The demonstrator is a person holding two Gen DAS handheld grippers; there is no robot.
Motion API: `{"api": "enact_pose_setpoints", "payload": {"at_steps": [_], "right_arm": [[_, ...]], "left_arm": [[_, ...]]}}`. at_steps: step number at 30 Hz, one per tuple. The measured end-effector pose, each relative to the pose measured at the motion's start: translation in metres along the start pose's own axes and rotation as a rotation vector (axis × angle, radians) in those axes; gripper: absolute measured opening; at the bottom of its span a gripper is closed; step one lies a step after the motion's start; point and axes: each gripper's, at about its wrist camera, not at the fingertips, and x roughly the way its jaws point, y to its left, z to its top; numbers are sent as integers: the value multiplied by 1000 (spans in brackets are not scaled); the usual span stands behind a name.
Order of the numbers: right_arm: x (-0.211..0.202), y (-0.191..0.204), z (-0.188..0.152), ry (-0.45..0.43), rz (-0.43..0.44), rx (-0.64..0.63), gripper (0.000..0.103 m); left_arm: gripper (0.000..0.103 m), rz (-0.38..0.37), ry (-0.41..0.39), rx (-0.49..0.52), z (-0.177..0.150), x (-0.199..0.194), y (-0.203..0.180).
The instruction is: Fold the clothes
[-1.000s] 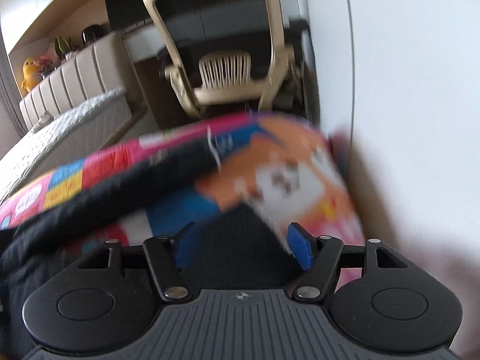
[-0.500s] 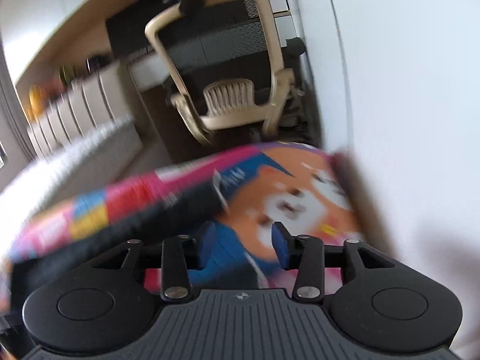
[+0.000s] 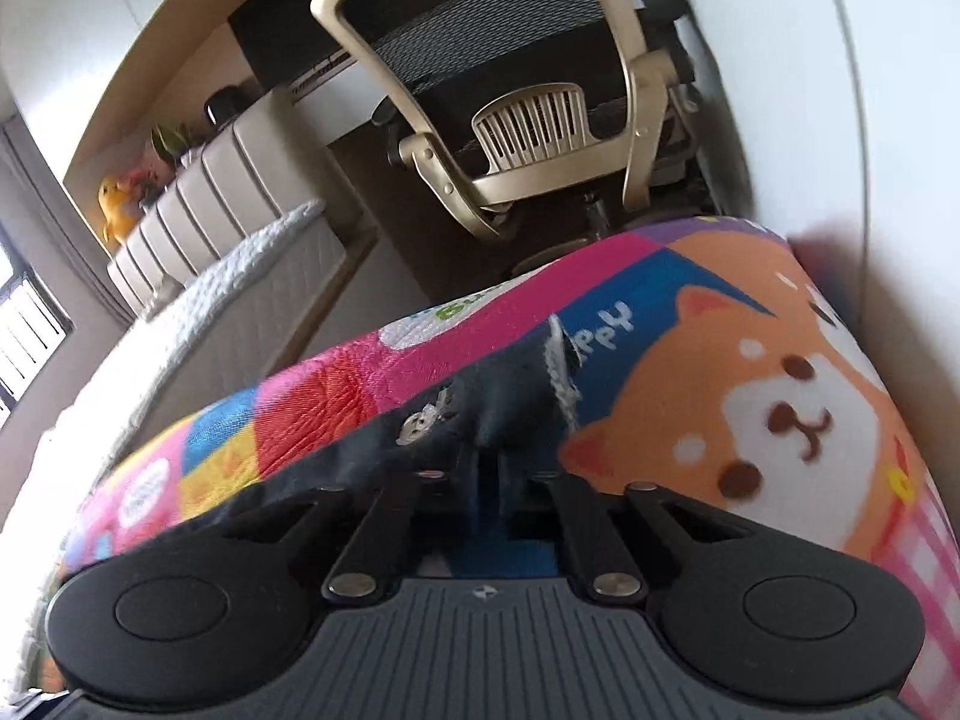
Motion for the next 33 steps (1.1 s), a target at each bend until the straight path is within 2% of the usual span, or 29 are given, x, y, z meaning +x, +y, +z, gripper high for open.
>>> {"api": "enact_pose_setpoints", "payload": {"at_steps": [5,8,15,20,24,25,27,28,30,31,32,33], "right_arm": [[-45,-15,-21,17,27,45,5],[-64,-22,-31,6,-2,32,5],[-46,-16,-24,-38,-128,-83,7],[-55,-24,-34,-26,-165,-62,8],[-81,-35,-43,-71,-223,-45,13],[-88,-35,-44,-85,-215,-46,13],[-95,-33,-42,-99,-194,-51,14],[-94,-31,-41,-102,-193,-62,18],[-87,-26,-37,-108,-194,-91,37],[-81,-23,-35,-110,-196,-109,52],[-74,-22,-33,-109,-196,-117,57],[-65,-22,-32,-99,-192,-111,57]], "left_arm": [[101,-36,-3,-16,1,-2,7],[101,-52,-2,-19,2,-1,9],[103,-53,17,41,3,7,-9],[103,-74,23,91,-5,5,-25],[103,-170,6,4,7,-3,-18],[103,-177,-17,-30,13,-4,-13],[103,-141,-69,-82,27,-4,-4],[103,-122,-95,-108,33,-4,1],[103,-55,-109,-144,43,4,11],[103,-15,-108,-159,47,9,15],[103,23,-103,-167,50,14,19],[103,54,-94,-167,50,19,22]]}}
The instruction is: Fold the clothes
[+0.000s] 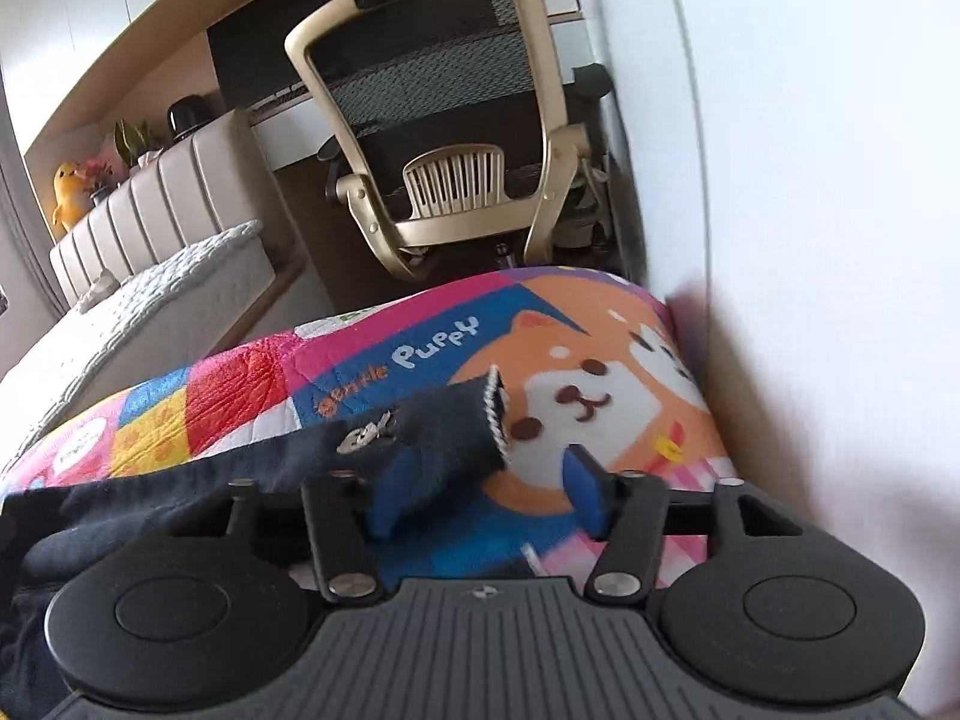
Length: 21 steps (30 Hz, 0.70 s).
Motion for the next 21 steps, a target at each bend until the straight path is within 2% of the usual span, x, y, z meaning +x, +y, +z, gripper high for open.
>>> {"api": "enact_pose_setpoints", "payload": {"at_steps": [3,4,5,6,8,11,16,21], "right_arm": [[25,3,1,24,30,32,57],[31,5,0,27,43,36,48],[34,8,-1,26,56,37,28],[34,8,-2,32,65,45,21],[35,9,-3,45,82,61,9],[24,-1,-8,54,82,88,8],[0,-19,-20,29,11,103,9],[-20,-19,-22,-31,-57,96,32]], "left_arm": [[103,78,24,15,0,12,7],[103,100,34,29,-1,16,8],[103,122,43,43,-2,19,10],[103,135,56,51,-2,23,12],[100,97,78,40,-1,25,16],[98,41,87,54,-3,21,12],[98,-44,118,85,-11,17,-1],[98,44,95,118,-21,10,-11]]}}
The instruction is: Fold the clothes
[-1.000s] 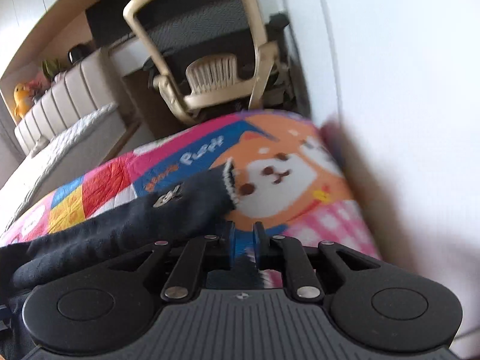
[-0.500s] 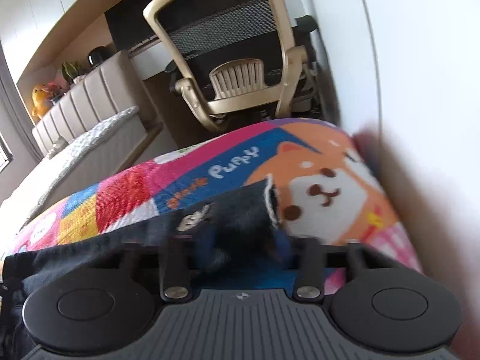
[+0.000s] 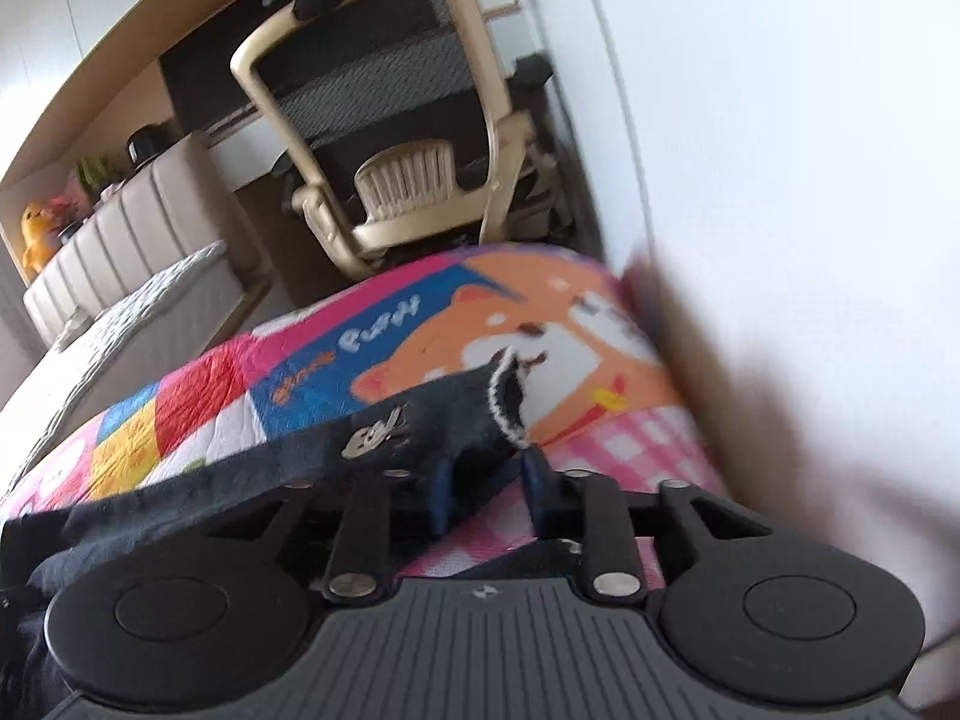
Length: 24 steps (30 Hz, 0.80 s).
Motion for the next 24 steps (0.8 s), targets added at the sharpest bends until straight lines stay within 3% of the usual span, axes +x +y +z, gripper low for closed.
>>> {"api": "enact_pose_setpoints", "payload": {"at_steps": [2,4,7,8,16,18,21,24], "right_arm": [[-17,5,-1,-33,-2,-5,58],[-36,10,-5,-50,26,-1,76],[-62,20,-17,-35,97,13,99],[-70,24,-22,-24,122,18,103],[-133,64,-68,21,245,12,103],[-153,76,-83,-5,225,-40,103],[-189,92,-109,-128,98,-134,103],[-209,101,-125,-111,74,-222,103]], "left_arm": [[99,39,-25,-3,-3,-12,-2],[99,47,-62,14,-6,-33,-9],[100,6,-113,50,-14,-67,-27],[101,-17,-124,58,-19,-78,-35],[103,-120,-158,33,-53,-131,-91],[103,-127,-179,8,-62,-145,-102],[103,-116,-198,19,-77,-163,-115],[103,-77,-209,61,-91,-175,-127]]}}
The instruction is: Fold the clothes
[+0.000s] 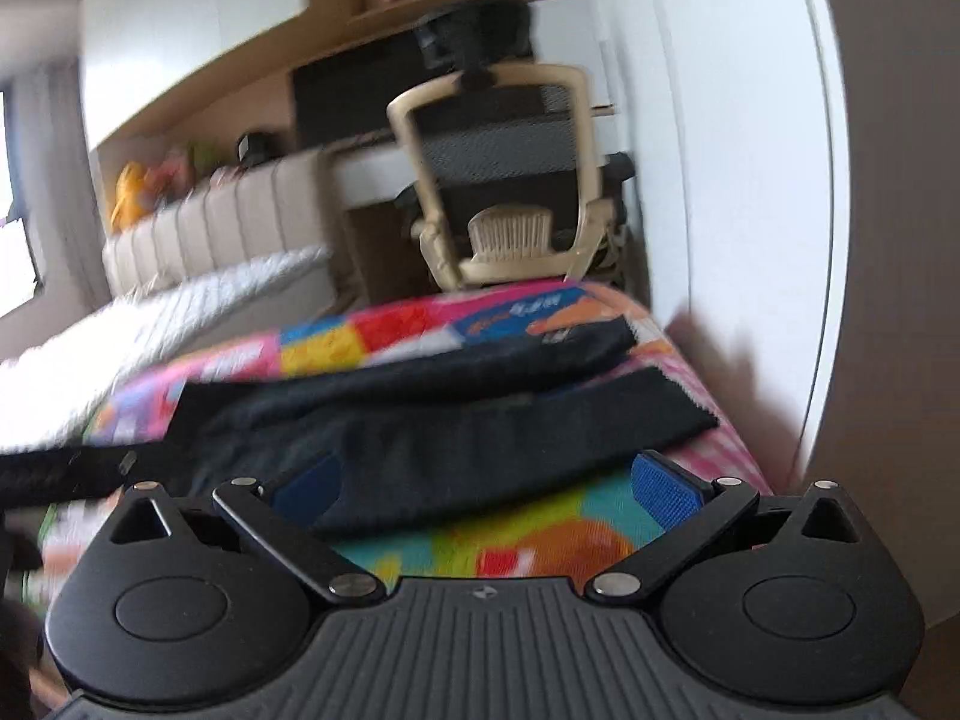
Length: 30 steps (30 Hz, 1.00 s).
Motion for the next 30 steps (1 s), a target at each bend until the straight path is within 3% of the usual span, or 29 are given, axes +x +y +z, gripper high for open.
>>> {"api": "enact_pose_setpoints", "payload": {"at_steps": [3,6,8,11,30], "right_arm": [[-14,1,-3,38,45,-35,103],[-20,-8,-3,34,19,5,103],[-17,-13,-5,76,20,43,103],[-14,-15,-11,133,38,57,103],[-13,-5,-17,179,47,17,103]], "left_arm": [[103,1,12,35,-11,-12,-12],[103,12,37,76,-21,-20,-23],[103,31,56,89,-26,-20,-27],[103,52,85,66,-30,-21,-24],[103,48,115,45,-36,-30,-22]]}}
